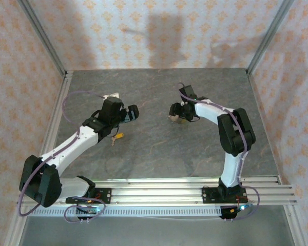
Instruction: Put the keys on the keyring
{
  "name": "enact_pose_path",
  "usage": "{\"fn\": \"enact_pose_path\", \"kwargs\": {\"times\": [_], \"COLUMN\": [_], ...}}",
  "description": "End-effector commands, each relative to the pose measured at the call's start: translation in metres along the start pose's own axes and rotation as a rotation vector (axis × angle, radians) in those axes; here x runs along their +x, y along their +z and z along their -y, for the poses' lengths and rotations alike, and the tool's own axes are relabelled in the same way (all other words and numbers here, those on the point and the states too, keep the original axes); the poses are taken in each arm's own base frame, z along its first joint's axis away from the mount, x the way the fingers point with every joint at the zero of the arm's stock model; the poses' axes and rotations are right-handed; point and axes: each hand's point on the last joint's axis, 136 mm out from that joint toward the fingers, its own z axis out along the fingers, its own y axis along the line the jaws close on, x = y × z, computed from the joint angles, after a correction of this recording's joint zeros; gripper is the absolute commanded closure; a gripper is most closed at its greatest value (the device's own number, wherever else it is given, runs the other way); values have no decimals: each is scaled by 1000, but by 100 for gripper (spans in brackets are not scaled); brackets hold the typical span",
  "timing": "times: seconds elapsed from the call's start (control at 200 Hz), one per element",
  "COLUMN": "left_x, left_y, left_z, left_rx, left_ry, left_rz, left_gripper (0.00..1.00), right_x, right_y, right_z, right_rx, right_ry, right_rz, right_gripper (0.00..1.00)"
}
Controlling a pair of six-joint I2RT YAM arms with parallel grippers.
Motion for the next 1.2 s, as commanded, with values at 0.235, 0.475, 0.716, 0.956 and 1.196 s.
{"fn": "enact_pose_path", "kwargs": {"times": [0.235, 0.475, 0.716, 0.956, 1.196], "left_x": [-11, -17, -22, -26, -14], "left_y": [-3, -11, -17, -22, -24], "left_z": [20, 27, 36, 44, 55], "left_rx": [62, 81, 96, 102, 127], "left_ry": [-12, -11, -8, -3, 8], "left_rz": [25, 41, 47, 48, 27], "left_gripper": [4, 4, 4, 4, 4], "right_x": [28, 66, 101, 92, 47], "right_y": [12, 20, 18, -10, -41], "right_z": [3, -21, -92, -152, -98], "right_rx": [58, 36, -75, -184, -87], "right_ry": [6, -28, -105, -169, -125], "right_rz": [-63, -122, -164, -119, 0], "right_gripper": [37, 37, 37, 36, 33]}}
